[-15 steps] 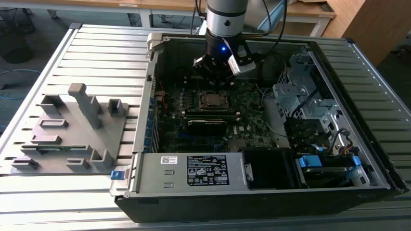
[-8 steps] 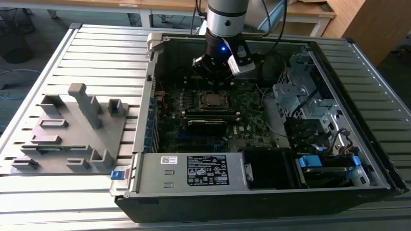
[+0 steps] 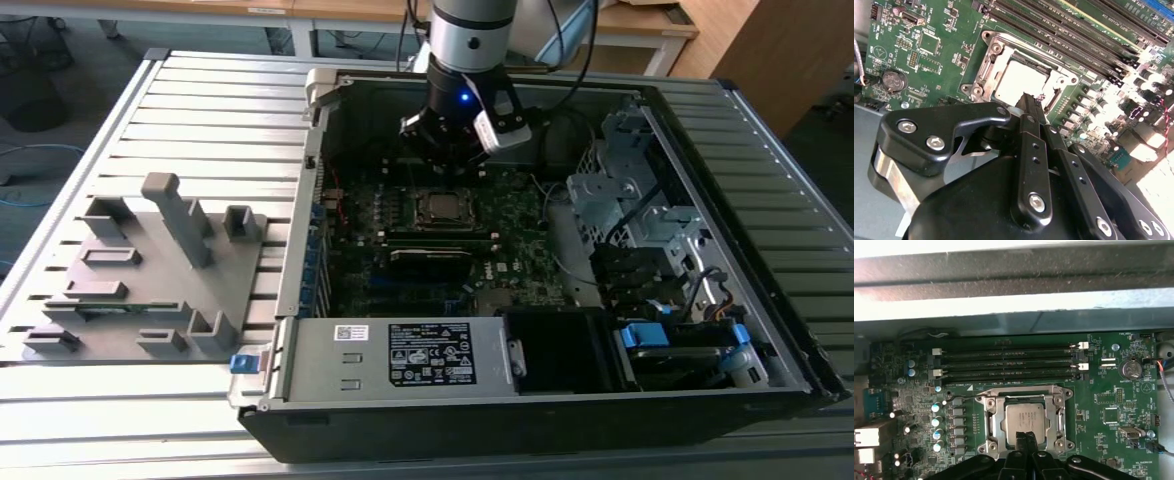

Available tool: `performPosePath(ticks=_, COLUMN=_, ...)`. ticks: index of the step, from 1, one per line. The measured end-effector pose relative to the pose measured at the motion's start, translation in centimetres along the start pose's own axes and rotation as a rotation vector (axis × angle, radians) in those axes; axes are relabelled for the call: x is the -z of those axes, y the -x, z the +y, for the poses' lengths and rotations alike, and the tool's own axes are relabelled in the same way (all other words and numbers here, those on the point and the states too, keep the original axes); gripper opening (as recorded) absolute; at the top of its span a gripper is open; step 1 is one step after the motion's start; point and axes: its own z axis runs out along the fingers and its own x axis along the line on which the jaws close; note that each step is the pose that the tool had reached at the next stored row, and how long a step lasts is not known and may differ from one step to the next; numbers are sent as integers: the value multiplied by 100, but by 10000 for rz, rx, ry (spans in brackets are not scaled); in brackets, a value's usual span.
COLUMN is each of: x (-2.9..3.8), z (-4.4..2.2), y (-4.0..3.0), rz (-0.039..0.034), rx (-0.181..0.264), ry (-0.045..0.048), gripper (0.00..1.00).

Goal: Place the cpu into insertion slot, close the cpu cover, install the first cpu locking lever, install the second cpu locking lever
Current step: 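Install the first cpu locking lever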

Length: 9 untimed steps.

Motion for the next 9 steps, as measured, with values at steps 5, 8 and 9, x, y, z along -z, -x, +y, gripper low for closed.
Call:
performPosePath(ticks=5, x=25, z=0, y=0, rz=-1, rx=0, ry=2, gripper=10)
performPosePath(ticks=8, x=26, z=-1, y=-3, rz=0, rx=1, ry=0, gripper=10)
performPosePath(ticks=9, x=27, z=-1, y=-11, rz=1, rx=1, ry=-1, gripper=10)
